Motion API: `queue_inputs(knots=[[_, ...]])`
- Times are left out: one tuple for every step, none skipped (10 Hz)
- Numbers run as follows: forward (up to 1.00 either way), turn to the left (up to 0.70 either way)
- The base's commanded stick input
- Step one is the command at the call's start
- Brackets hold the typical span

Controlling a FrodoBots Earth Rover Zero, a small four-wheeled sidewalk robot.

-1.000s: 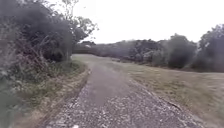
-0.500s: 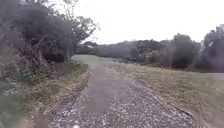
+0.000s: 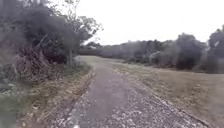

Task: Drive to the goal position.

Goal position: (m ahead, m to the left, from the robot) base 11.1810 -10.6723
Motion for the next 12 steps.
queue_inputs(knots=[[0.45,0.0],[0.45,0.0],[0.45,0.0],[0.45,0.0],[0.45,0.0],[0.45,0.0],[0.45,0.0],[0.45,0.0],[0.45,0.0],[0.45,-0.1],[0.45,-0.23],[0.45,-0.27]])
